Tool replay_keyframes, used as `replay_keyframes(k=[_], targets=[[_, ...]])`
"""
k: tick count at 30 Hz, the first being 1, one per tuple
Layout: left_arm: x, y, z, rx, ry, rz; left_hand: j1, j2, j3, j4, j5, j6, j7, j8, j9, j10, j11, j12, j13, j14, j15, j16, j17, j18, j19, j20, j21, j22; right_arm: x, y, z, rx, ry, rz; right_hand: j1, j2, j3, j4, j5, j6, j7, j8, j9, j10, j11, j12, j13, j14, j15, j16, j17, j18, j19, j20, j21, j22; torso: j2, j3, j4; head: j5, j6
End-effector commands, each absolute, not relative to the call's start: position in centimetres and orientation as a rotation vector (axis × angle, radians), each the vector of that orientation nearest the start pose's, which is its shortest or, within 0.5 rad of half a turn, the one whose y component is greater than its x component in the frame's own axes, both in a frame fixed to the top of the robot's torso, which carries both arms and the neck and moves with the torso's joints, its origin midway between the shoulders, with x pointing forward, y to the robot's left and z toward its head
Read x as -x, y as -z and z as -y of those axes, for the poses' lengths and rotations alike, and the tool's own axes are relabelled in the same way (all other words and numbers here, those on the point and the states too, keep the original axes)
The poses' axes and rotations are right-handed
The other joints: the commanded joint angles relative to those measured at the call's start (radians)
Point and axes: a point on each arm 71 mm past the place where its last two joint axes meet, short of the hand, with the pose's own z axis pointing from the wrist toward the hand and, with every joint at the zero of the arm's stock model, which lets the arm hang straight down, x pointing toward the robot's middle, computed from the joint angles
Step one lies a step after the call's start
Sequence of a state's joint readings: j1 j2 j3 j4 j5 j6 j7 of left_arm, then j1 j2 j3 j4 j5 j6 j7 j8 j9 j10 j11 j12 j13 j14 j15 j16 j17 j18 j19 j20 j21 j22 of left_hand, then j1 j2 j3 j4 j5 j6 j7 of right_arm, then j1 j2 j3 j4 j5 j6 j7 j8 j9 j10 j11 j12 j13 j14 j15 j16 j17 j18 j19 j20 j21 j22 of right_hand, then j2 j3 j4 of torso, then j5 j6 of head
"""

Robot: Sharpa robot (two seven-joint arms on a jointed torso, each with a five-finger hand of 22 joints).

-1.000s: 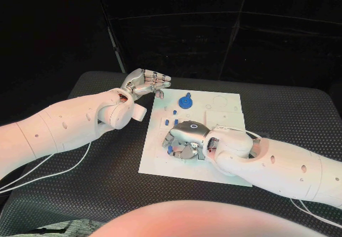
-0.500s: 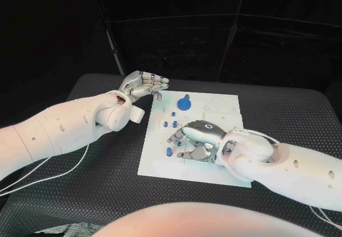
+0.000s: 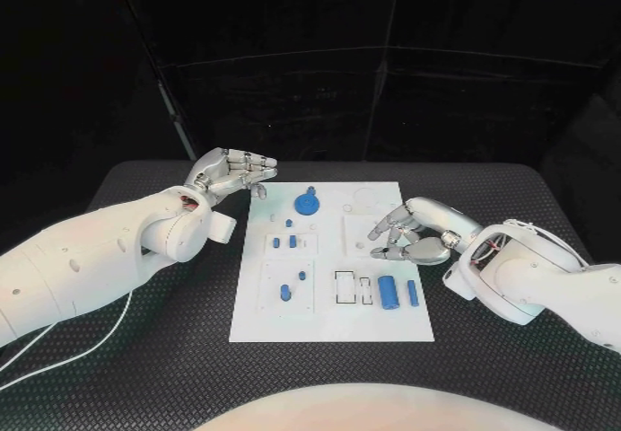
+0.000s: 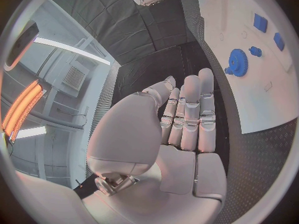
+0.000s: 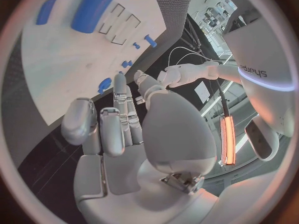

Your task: Assemble the parts on the task board

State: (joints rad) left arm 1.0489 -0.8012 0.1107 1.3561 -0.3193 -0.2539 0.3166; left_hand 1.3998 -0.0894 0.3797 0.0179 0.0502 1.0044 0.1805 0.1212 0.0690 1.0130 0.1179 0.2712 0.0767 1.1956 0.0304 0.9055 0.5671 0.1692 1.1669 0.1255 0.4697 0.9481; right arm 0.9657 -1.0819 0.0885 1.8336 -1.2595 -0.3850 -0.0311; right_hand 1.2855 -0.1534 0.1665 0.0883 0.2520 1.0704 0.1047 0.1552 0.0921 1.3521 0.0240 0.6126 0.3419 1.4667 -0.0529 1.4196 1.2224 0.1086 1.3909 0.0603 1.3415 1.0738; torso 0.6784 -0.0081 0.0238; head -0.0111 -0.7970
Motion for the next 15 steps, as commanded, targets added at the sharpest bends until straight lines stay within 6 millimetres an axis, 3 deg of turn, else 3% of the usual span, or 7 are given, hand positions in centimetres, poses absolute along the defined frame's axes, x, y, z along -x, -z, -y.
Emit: replay_keyframes(k=[1,4,6,8,10,12,15], targets=[[-50.7,21.2,-23.4,0.938,1.412,-1.501,-0.009,0.003,-0.001,0.002,0.004,-0.004,0.004,0.004,-0.001,-0.008,0.001,0.006,0.000,-0.008,0.002,-0.004,-0.002,0.013,-0.004,0.005,-0.005,-0.002,-40.1,20.8,24.0,-0.313,-0.826,-1.772,-0.055,0.023,-0.078,0.056,0.096,0.014,-0.023,0.057,0.022,0.049,-0.014,0.496,0.550,0.056,-0.019,0.026,0.052,-0.027,0.020,-0.019,0.028,0.050,-0.002,-0.0003,-0.0055,-0.027,0.008],[-50.7,21.3,-23.4,0.939,1.412,-1.503,-0.009,0.003,-0.001,0.002,0.004,-0.004,0.004,0.004,-0.001,-0.008,0.001,0.006,0.000,-0.008,0.002,-0.004,-0.002,0.013,-0.004,0.005,-0.005,-0.002,-39.9,21.2,24.8,-0.320,-0.753,-1.815,-0.075,0.018,-0.143,0.081,0.077,0.011,-0.025,0.107,0.050,0.081,-0.021,0.711,0.831,0.064,-0.020,0.052,0.107,-0.038,0.042,-0.021,0.056,0.108,-0.001,0.0013,-0.0046,-0.036,0.008],[-50.7,21.3,-23.5,0.940,1.411,-1.504,-0.010,0.003,-0.001,0.002,0.004,-0.004,0.004,0.004,-0.001,-0.008,0.001,0.006,0.000,-0.008,0.002,-0.004,-0.002,0.013,-0.004,0.005,-0.005,-0.002,-39.6,21.5,25.0,-0.306,-0.697,-1.847,-0.075,0.030,-0.183,0.100,0.065,-0.008,-0.030,0.144,0.074,0.095,-0.022,0.779,0.927,0.067,-0.016,0.064,0.131,-0.042,0.054,-0.026,0.072,0.140,-0.002,0.0016,-0.0056,-0.040,0.005],[-50.6,21.4,-23.5,0.941,1.410,-1.505,-0.010,0.003,-0.001,0.002,0.004,-0.004,0.004,0.004,-0.001,-0.008,0.001,0.006,0.000,-0.008,0.002,-0.004,-0.002,0.013,-0.004,0.005,-0.005,-0.002,-39.0,22.1,25.1,-0.286,-0.642,-1.886,-0.082,0.029,-0.225,0.124,0.058,-0.034,-0.024,0.171,0.092,0.099,-0.023,0.807,0.970,0.070,-0.017,0.072,0.149,-0.046,0.061,-0.023,0.081,0.159,-0.003,0.0007,-0.0064,-0.043,0.001],[-50.6,21.4,-23.5,0.941,1.411,-1.506,-0.010,0.003,-0.001,0.002,0.004,-0.004,0.004,0.004,-0.001,-0.008,0.001,0.006,0.000,-0.008,0.002,-0.004,-0.002,0.013,-0.004,0.005,-0.005,-0.002,-38.4,22.7,24.9,-0.257,-0.598,-1.917,-0.094,0.021,-0.268,0.162,0.077,-0.056,-0.023,0.194,0.108,0.105,-0.021,0.823,0.998,0.073,-0.012,0.081,0.169,-0.048,0.066,-0.023,0.090,0.177,-0.003,-0.0019,-0.0043,-0.046,0.000],[-50.6,21.4,-23.5,0.941,1.412,-1.507,-0.010,0.003,-0.001,0.002,0.004,-0.004,0.004,0.004,-0.001,-0.008,0.001,0.006,0.000,-0.008,0.002,-0.004,-0.002,0.013,-0.004,0.005,-0.005,-0.002,-38.0,23.3,24.6,-0.222,-0.555,-1.942,-0.117,0.009,-0.299,0.198,0.095,-0.071,-0.021,0.206,0.117,0.107,-0.019,0.829,1.009,0.075,-0.013,0.088,0.186,-0.051,0.070,-0.020,0.096,0.189,-0.005,-0.0024,-0.0066,-0.050,-0.001],[-50.6,21.5,-23.4,0.941,1.414,-1.508,-0.010,0.003,-0.001,0.002,0.004,-0.004,0.004,0.004,-0.001,-0.008,0.001,0.006,0.000,-0.008,0.002,-0.004,-0.002,0.013,-0.004,0.005,-0.005,-0.002,-37.4,24.2,24.1,-0.174,-0.503,-1.970,-0.131,-0.002,-0.327,0.206,0.081,-0.091,-0.019,0.222,0.128,0.108,-0.016,0.833,1.017,0.078,-0.010,0.096,0.203,-0.054,0.077,-0.018,0.104,0.208,-0.007,-0.0013,-0.0063,-0.049,-0.003]])
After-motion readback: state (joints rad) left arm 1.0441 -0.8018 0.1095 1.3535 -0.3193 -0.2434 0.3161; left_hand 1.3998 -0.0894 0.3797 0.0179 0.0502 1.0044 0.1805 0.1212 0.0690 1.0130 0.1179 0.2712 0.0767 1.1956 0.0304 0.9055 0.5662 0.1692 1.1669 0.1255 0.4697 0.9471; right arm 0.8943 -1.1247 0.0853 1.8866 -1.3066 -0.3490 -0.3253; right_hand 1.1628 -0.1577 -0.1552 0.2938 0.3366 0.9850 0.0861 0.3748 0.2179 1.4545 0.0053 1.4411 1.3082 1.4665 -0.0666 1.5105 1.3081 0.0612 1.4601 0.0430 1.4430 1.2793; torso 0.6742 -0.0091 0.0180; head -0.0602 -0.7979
